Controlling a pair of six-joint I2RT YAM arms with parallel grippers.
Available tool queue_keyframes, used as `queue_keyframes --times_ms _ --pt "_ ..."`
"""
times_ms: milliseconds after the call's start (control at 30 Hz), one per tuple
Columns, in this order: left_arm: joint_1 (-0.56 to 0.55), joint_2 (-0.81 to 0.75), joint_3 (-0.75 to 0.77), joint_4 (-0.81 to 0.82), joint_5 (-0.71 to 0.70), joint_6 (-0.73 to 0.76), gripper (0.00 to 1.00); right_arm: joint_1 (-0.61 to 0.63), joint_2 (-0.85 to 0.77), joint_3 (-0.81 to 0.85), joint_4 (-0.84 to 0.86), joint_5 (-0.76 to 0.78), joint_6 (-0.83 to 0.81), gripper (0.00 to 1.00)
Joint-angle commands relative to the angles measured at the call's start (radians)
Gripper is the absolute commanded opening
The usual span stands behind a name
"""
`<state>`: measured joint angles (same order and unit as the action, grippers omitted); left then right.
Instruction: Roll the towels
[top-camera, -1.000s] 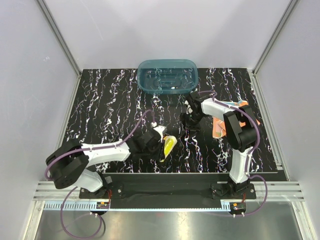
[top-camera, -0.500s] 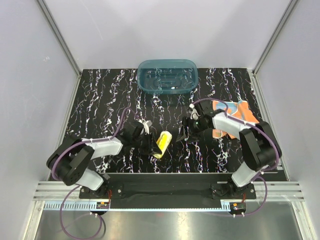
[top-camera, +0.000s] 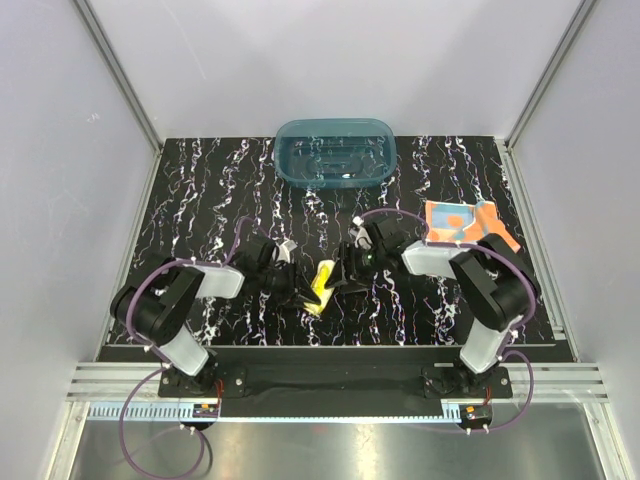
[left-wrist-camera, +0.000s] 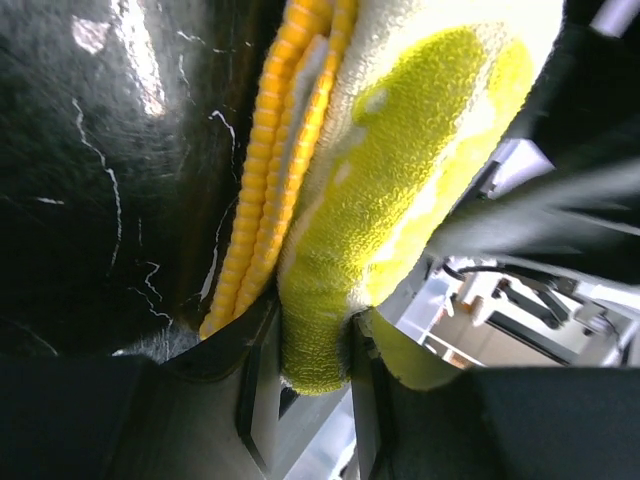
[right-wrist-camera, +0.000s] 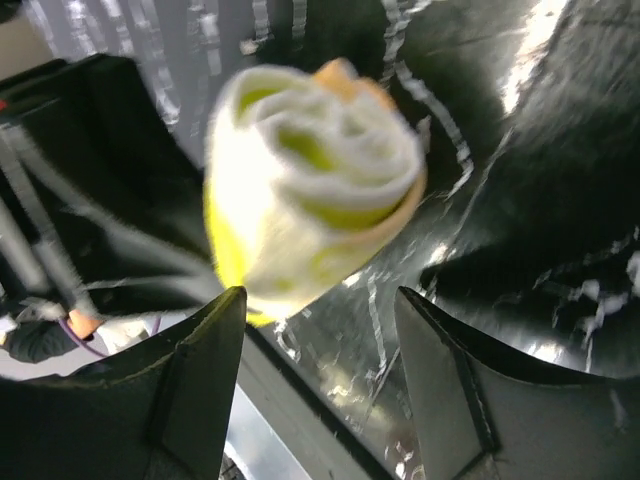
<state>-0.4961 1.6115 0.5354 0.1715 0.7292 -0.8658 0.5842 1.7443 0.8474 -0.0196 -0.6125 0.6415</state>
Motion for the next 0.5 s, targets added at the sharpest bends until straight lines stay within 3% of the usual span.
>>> queue_keyframes --times_ms 0,300,433,467 --pt "0.027 0.053 -0.015 -0.009 0.015 0.008 0.04 0.019 0.053 0.039 0.101 0.017 0.046 0.67" --pt "0.044 0.082 -0.025 0.036 0.047 -0.002 0.07 0.083 0.17 0.122 -0.044 0.152 0.009 0.58" --pt "0.045 0.05 -0.005 -0.018 -0.002 0.023 0.32 0.104 0.221 0.173 -0.147 0.215 -0.026 0.5" --pt "0.045 0.041 0.001 -0.061 -0.017 0.033 0.41 0.108 0.233 0.185 -0.172 0.235 -0.034 0.45"
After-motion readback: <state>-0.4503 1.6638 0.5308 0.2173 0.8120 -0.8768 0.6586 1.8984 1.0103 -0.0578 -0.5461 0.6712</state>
